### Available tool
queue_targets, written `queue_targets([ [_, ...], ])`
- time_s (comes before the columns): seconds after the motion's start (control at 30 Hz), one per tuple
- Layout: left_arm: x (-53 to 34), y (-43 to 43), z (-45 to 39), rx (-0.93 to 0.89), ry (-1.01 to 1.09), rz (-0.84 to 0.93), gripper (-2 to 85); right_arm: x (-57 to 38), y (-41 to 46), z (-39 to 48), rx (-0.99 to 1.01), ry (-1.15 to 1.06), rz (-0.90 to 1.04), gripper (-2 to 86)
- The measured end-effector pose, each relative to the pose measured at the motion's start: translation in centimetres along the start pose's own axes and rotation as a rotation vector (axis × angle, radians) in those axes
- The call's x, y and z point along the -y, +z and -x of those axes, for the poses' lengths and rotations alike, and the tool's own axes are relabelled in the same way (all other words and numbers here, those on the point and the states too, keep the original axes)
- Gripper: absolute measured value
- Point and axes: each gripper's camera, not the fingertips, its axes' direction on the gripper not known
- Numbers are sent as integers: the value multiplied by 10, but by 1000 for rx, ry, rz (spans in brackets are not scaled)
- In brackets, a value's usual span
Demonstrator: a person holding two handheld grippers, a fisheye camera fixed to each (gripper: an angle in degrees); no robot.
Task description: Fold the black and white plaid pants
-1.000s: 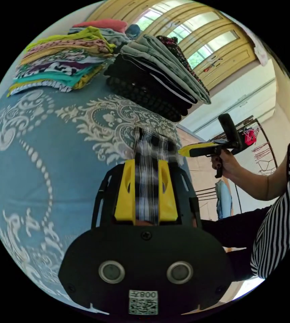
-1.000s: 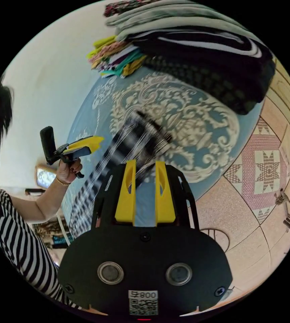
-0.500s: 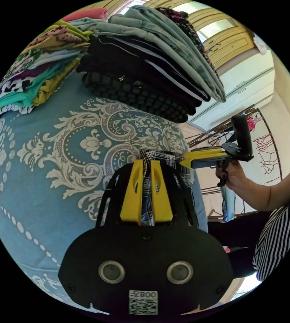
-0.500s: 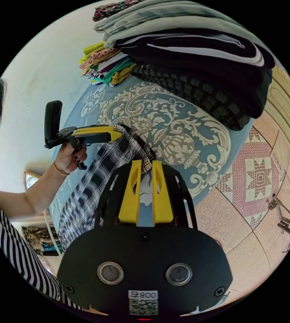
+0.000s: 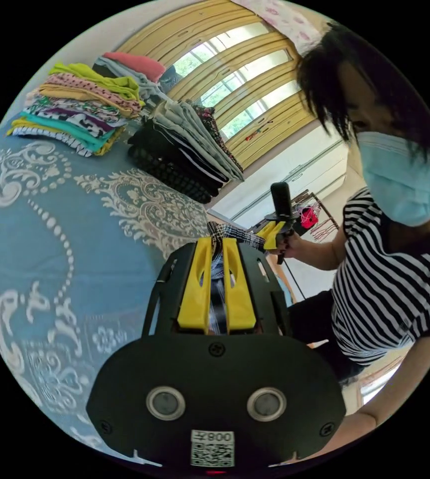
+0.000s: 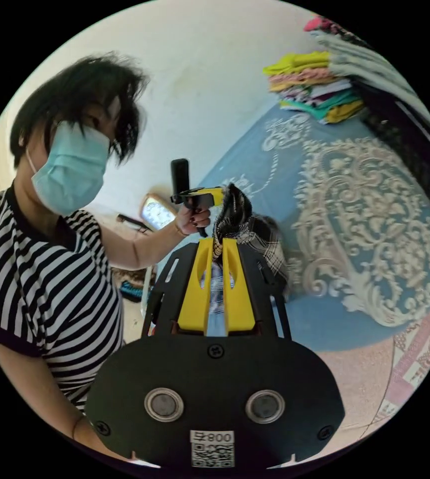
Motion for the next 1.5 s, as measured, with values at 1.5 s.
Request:
queue_targets([
  [1.5,-390,-146,-141,353,-767,-231,87,-57,460,30,368,-348,1016,20],
])
